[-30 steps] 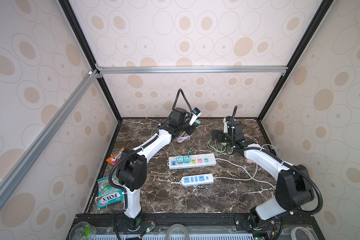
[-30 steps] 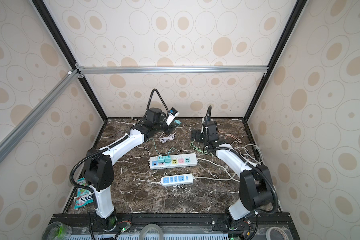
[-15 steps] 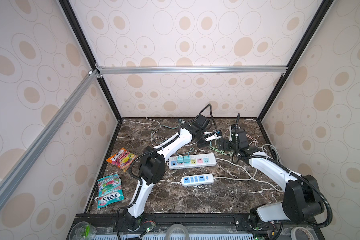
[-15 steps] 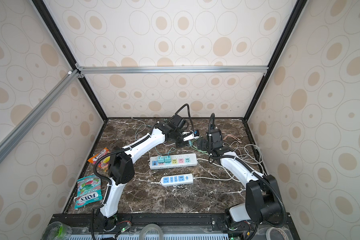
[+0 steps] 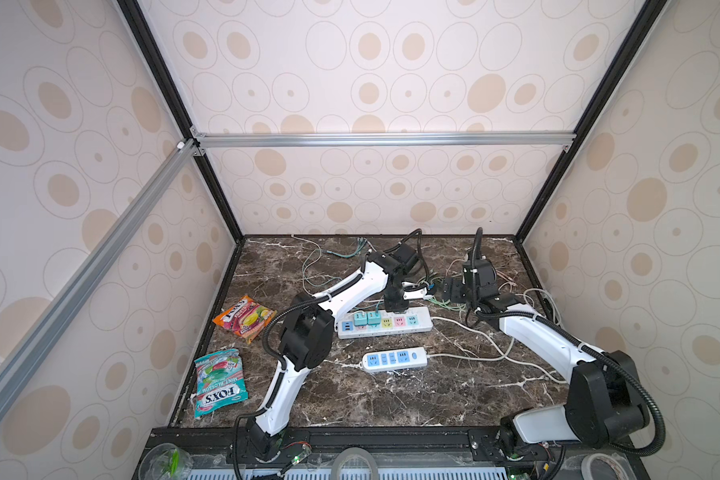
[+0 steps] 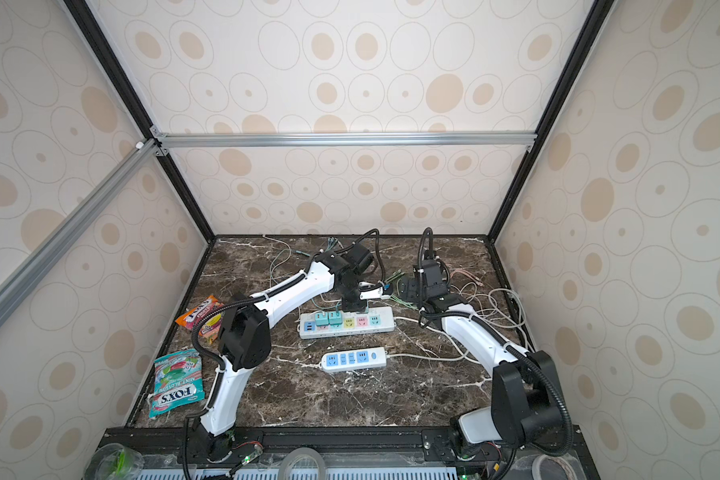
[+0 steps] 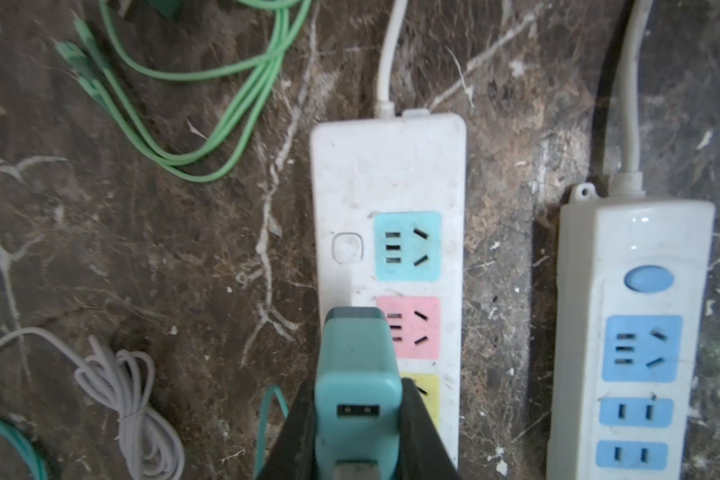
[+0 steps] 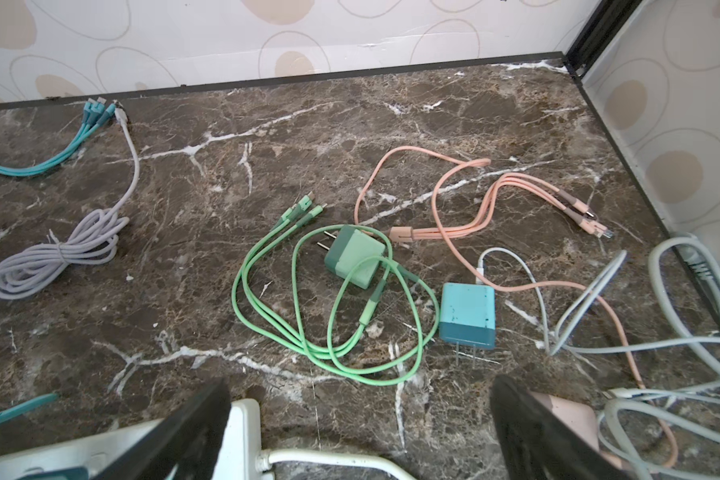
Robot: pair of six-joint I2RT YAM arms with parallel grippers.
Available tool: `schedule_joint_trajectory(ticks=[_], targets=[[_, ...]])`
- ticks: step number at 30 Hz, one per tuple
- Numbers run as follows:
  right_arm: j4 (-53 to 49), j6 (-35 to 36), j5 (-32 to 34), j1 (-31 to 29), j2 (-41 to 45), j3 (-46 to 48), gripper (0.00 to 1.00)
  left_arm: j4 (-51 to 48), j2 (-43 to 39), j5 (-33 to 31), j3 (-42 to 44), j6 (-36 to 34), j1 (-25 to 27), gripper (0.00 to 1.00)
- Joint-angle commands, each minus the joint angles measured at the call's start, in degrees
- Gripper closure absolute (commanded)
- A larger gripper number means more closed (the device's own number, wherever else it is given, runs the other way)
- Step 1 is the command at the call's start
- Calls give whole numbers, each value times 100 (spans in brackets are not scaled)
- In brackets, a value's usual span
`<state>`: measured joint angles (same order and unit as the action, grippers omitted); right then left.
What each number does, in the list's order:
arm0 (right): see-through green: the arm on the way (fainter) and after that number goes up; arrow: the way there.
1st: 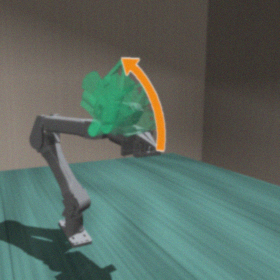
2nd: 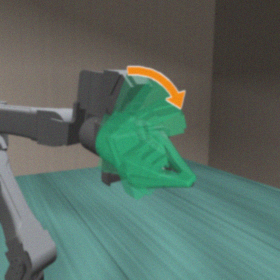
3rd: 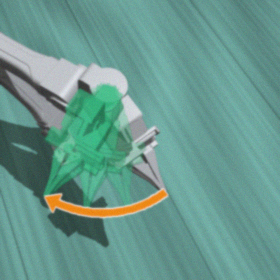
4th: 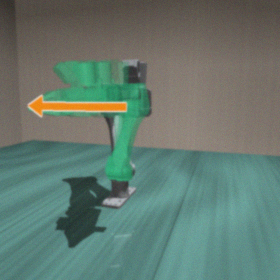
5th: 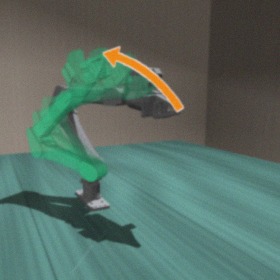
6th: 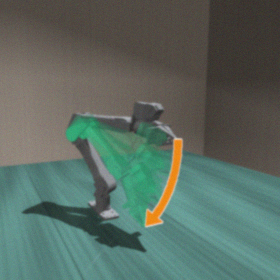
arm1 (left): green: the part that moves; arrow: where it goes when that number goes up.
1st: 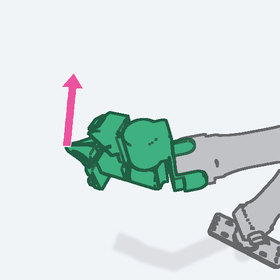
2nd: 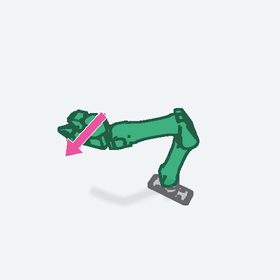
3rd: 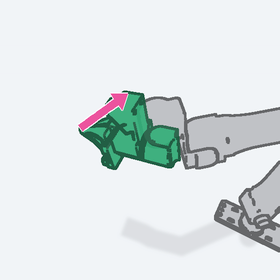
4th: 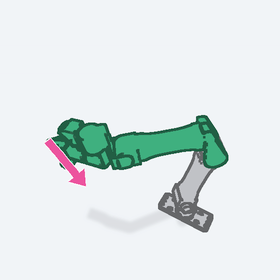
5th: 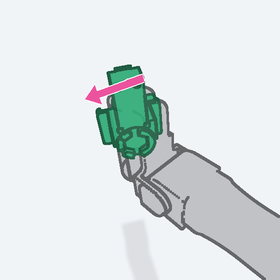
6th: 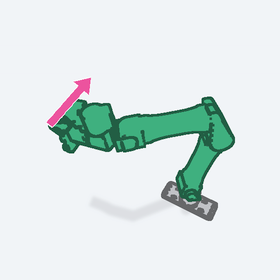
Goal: Insert the plug
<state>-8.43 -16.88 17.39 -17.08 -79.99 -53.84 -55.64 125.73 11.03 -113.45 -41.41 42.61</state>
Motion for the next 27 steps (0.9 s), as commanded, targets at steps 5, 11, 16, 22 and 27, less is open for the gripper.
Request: schedule_joint_trajectory(ticks=[5, 11, 16, 22, 27], targets=[[-25, -97, -50, 78, 313, 67, 2, -153, -455, -254, 264, -267, 6, 100], [-36, -34, -61, 82, 289, 12, 2, -316, -445, -273, 155, -289, -41, 100], [-36, -34, -64, 80, 257, -20, 2, -566, -348, -208, -2, -317, -128, 100], [-62, -12, -42, 81, 235, -16, 2, -704, -321, -112, -4, -325, -187, 100], [-89, -25, -29, 78, 216, -12, 2, -680, -295, -101, 73, -300, -220, 100]])
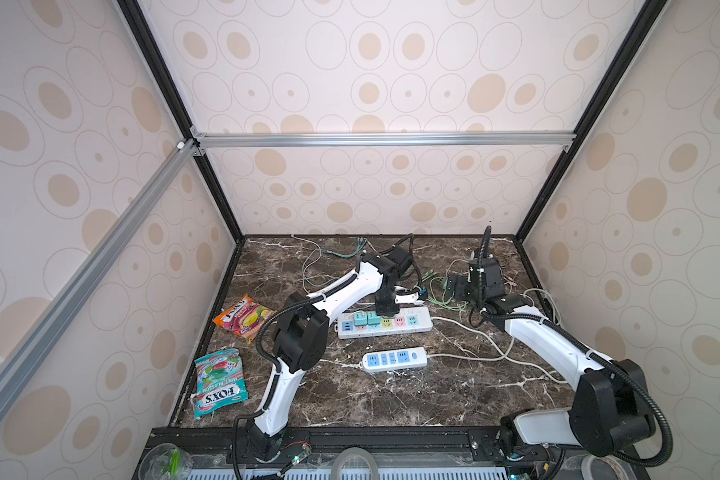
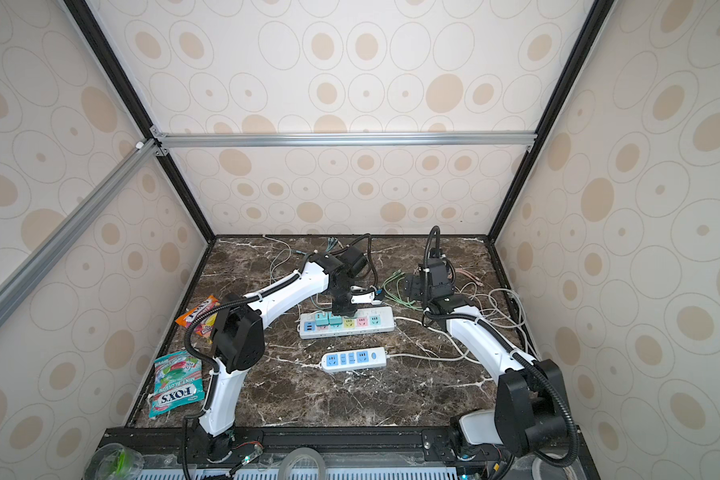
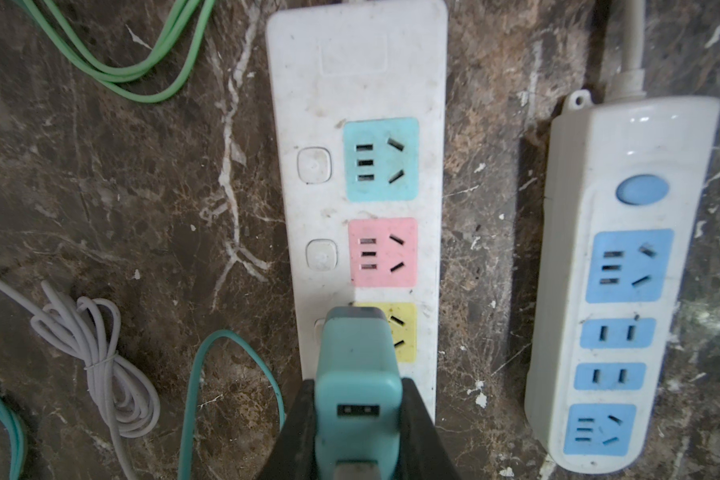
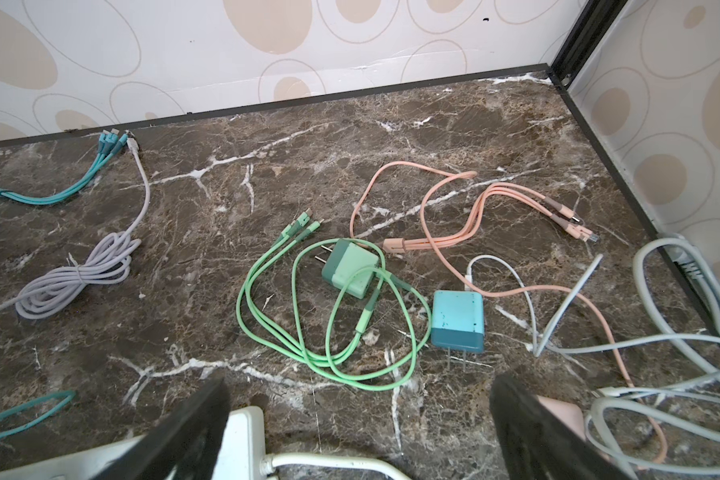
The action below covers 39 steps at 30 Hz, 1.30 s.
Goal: Insert the plug
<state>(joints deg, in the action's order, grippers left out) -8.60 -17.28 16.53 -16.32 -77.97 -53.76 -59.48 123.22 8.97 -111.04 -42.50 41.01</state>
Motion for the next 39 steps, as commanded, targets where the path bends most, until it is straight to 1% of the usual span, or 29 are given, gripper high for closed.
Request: schedule_joint_trajectory(ticks=[1, 15, 21, 25, 27, 28, 30, 36, 39], targets=[[-77, 14, 60, -3, 13, -21, 2, -283, -44, 125, -150, -184, -71, 100], [-89, 31, 105, 3, -4, -12, 2, -224, -44, -85, 188, 45, -85, 100], [-54, 5, 106, 3, -31, 23, 2, -253, -96, 463, 205, 4, -89, 100], [-72, 5, 96, 6, -50, 14, 2, -282, -49, 282, 240, 22, -96, 100], [-72, 1, 97, 6, -51, 23, 2, -275, 20, 68, 255, 95, -116, 100], [-72, -8, 96, 5, -51, 23, 2, -311, 75, 39, 242, 119, -123, 100], [-72, -5, 94, 6, -51, 33, 2, -369, 153, 186, 230, 108, -146, 100], [-80, -24, 75, -3, -42, 50, 2, 231, 234, 277, 702, 302, -331, 100], [-89, -29, 69, 3, -34, 50, 2, 850, 47, 307, 1325, 377, -427, 100]])
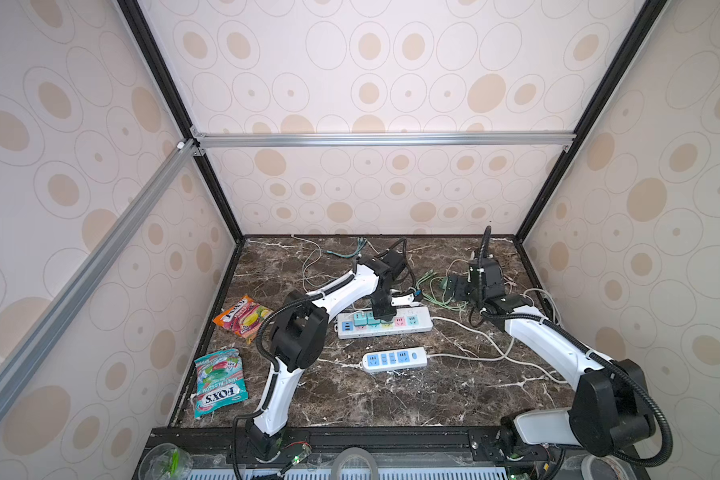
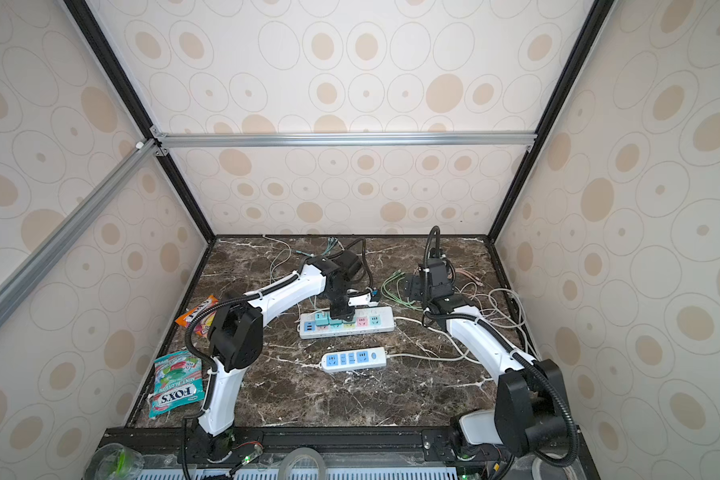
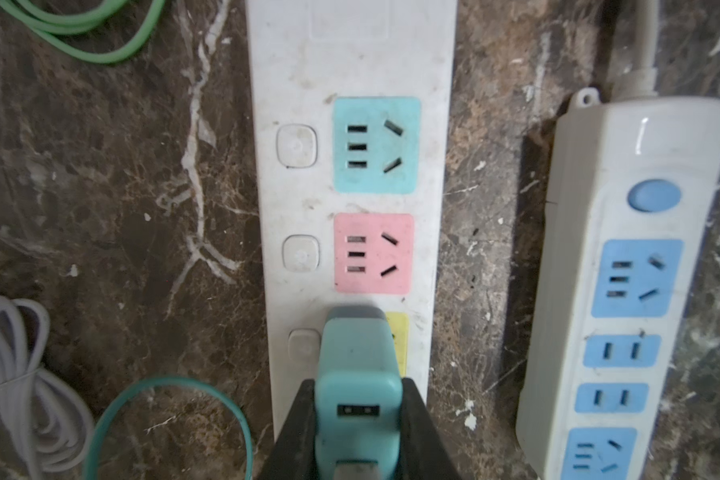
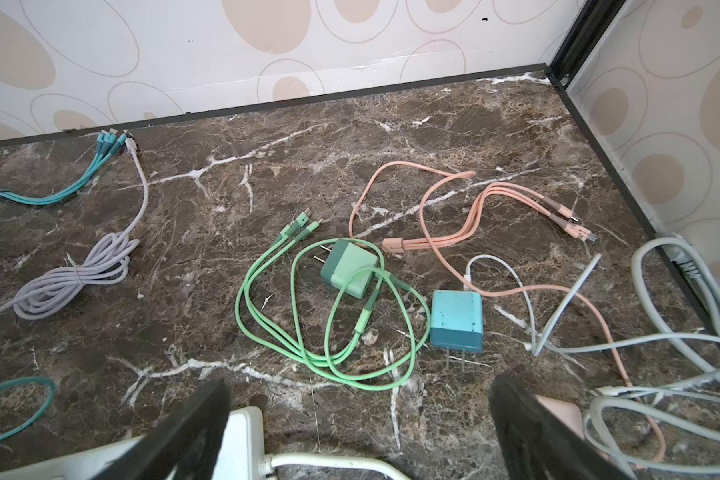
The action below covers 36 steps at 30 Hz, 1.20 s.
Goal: Insert the plug
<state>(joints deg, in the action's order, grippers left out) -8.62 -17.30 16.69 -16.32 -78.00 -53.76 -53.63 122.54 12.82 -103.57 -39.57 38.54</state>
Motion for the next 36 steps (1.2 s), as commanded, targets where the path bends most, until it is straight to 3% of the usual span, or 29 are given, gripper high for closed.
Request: schedule_joint_trajectory(ticks=[1, 6, 10, 15, 18, 24, 28, 36], targets=[[-87, -32, 56, 6, -31, 50, 2, 430, 36, -122, 764, 118, -189, 100], [-70, -41, 46, 5, -39, 50, 2, 800, -127, -216, 1292, 151, -193, 100], [-76, -80, -3, -2, -81, 6, 2, 447, 130, -307, 717, 204, -194, 98], [-37, -81, -19, 5, -29, 12, 2, 15, 169, -52, -324, 86, -196, 47], [-12, -69, -183, 147, 20, 41, 2, 94, -99, 317, -623, -19, -189, 31], [211, -70, -605, 176, 3, 251, 2, 737, -897, 1025, -200, -26, -194, 14], [78, -210, -786, 187, -214, 202, 0, 1332, -1370, 1115, 330, 201, -207, 2], [-25, -672, -2087, 186, -914, -41, 0, 4047, -2535, 726, 1961, 1772, -365, 1]])
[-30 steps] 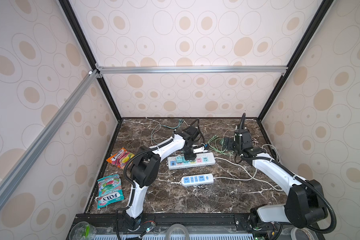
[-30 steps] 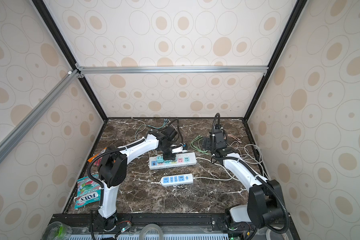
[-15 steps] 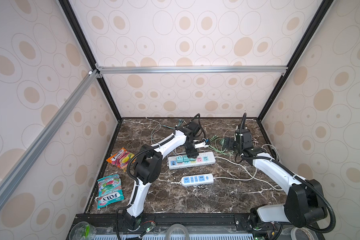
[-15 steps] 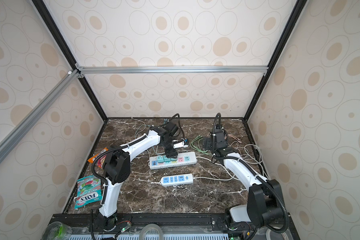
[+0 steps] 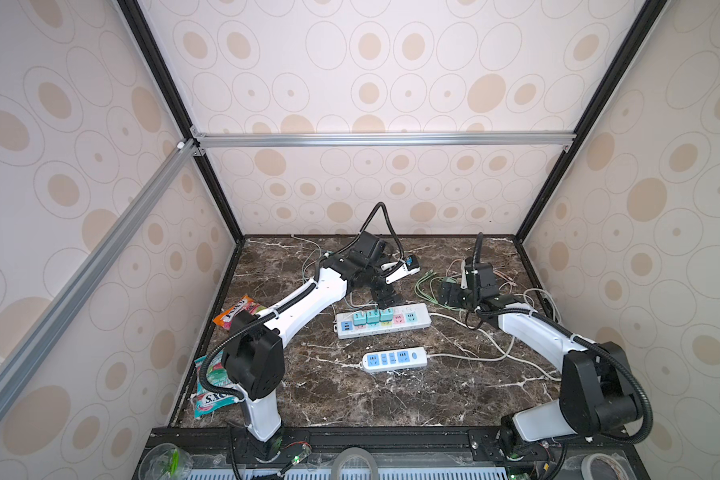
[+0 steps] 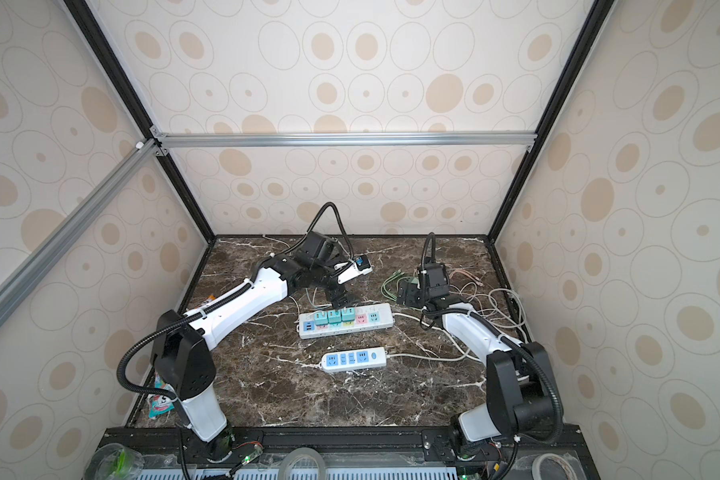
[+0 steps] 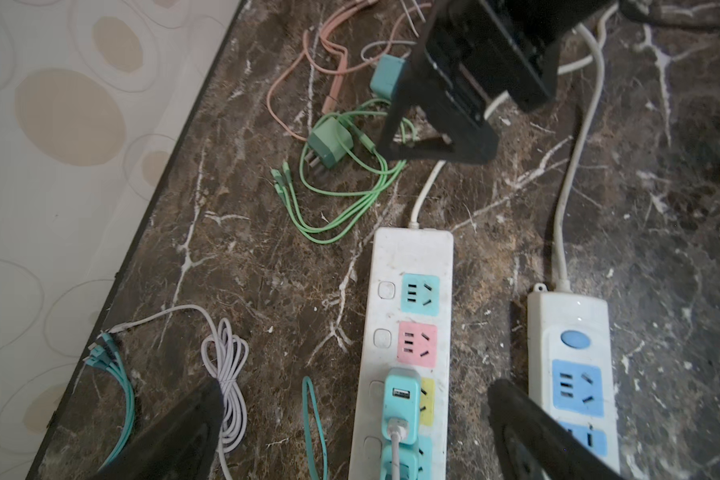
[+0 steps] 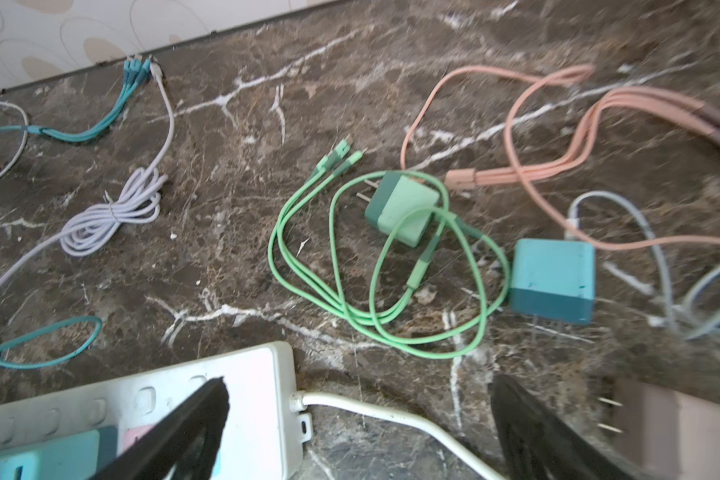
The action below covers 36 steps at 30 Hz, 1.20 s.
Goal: Insert the plug
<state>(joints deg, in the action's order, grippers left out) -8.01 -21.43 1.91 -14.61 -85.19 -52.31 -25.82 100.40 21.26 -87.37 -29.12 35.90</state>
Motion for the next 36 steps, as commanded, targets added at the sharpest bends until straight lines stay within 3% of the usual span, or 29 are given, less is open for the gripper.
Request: schedule_joint_trajectory(ticks=[1, 4, 12, 21, 36], targets=[[-86, -289, -751, 12, -285, -221, 0, 1638, -458, -225, 588, 937, -124, 2], [-78, -328, -1084, 2, -516, -313, 4, 2474, -719, -638, 1158, 1561, -177, 2], [-60, -677, -1638, -65, -1150, -555, 14, 3395, -1092, -1762, 2005, 2719, -215, 2], [2, -986, -1730, -390, -1429, -601, 14, 3558, -1339, -2181, 2459, 2876, -233, 2], [350, -1581, -2120, -700, -1324, -473, 14, 3577, -1295, -2319, 2532, 2982, -249, 2]])
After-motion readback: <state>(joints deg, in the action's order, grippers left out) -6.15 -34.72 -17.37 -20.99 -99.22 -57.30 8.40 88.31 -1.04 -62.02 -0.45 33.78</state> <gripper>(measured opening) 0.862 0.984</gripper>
